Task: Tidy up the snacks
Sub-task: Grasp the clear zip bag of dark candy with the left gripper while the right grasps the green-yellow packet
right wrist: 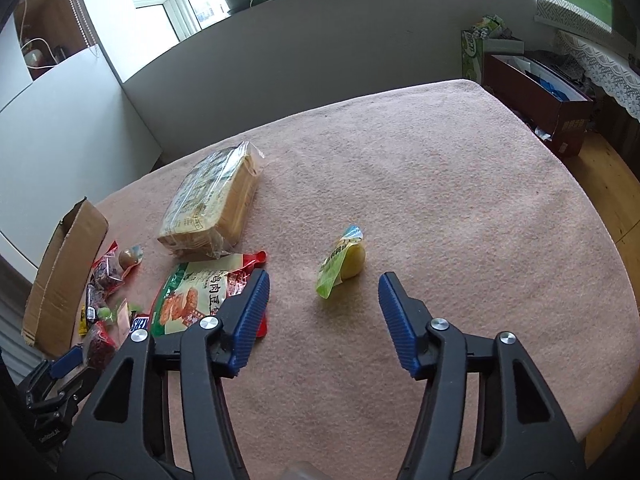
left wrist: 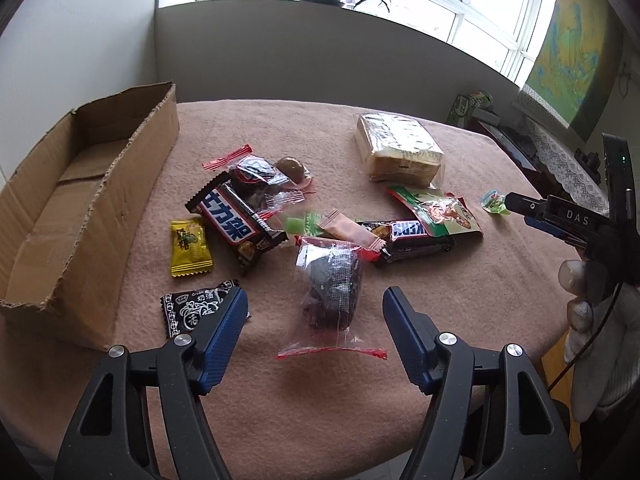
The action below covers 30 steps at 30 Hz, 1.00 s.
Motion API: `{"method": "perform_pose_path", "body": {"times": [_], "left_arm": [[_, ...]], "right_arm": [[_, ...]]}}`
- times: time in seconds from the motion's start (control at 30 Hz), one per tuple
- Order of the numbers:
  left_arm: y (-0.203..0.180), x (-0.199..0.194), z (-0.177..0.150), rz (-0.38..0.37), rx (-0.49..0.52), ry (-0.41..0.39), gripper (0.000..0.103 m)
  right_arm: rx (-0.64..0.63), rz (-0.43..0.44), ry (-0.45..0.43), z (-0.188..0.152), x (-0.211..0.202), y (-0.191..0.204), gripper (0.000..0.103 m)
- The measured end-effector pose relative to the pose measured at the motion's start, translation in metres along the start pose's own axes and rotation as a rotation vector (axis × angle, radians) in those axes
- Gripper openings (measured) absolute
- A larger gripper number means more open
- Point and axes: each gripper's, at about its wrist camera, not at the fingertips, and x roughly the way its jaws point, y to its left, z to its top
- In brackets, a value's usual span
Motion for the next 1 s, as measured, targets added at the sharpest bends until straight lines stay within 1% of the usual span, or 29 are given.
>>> {"method": "perform_pose_path", "body": {"times": [0.1, 0.17, 0.23, 0.3, 0.37, 0.43, 0.5, 0.53, 0.57, 0.6, 0.8, 1.0], "left_arm": [[0.0, 0.004, 0.0, -0.002, 0.005, 0.011, 0.064], [0.001, 0.008, 0.001, -0.004, 0.003, 0.017, 0.064], [0.003, 0.009, 0.002, -0.006, -0.003, 0.021, 0.063], [0.003, 0.012, 0.003, -0.008, -0.006, 0.025, 0.058], [0.003, 0.013, 0.003, -0.012, -0.006, 0.028, 0.056], [0.001, 0.014, 0.004, -0.011, -0.002, 0.027, 0.054], [0.0, 0.016, 0.005, -0.013, -0.001, 0.029, 0.044], [-0.001, 0.016, 0.006, -0.015, 0.0, 0.031, 0.042], [-0.002, 0.017, 0.006, -0.018, 0.003, 0.033, 0.036], [-0.003, 0.018, 0.007, -0.021, 0.006, 0.036, 0.033], [-0.002, 0.017, 0.006, -0.024, -0.002, 0.03, 0.03], [0.001, 0.008, 0.007, -0.02, -0.01, 0.011, 0.03]], "right_arm": [[0.016, 0.0, 0.019, 0.006, 0.013, -0.004, 0.053], [0.024, 0.002, 0.032, 0.009, 0.02, -0.006, 0.051], [0.024, 0.0, 0.042, 0.01, 0.025, -0.006, 0.046], [0.017, -0.006, 0.044, 0.011, 0.027, -0.005, 0.045], [0.01, -0.013, 0.047, 0.011, 0.028, -0.003, 0.043], [-0.004, -0.026, 0.05, 0.011, 0.029, -0.002, 0.038], [-0.018, -0.041, 0.05, 0.011, 0.03, 0.0, 0.031], [-0.024, -0.045, 0.051, 0.011, 0.03, 0.0, 0.028], [-0.027, -0.048, 0.052, 0.011, 0.029, 0.0, 0.026], [-0.03, -0.049, 0.051, 0.01, 0.029, 0.0, 0.026], [-0.028, -0.051, 0.034, 0.008, 0.022, -0.001, 0.026], [-0.045, -0.057, -0.009, 0.009, 0.001, 0.006, 0.026]]}}
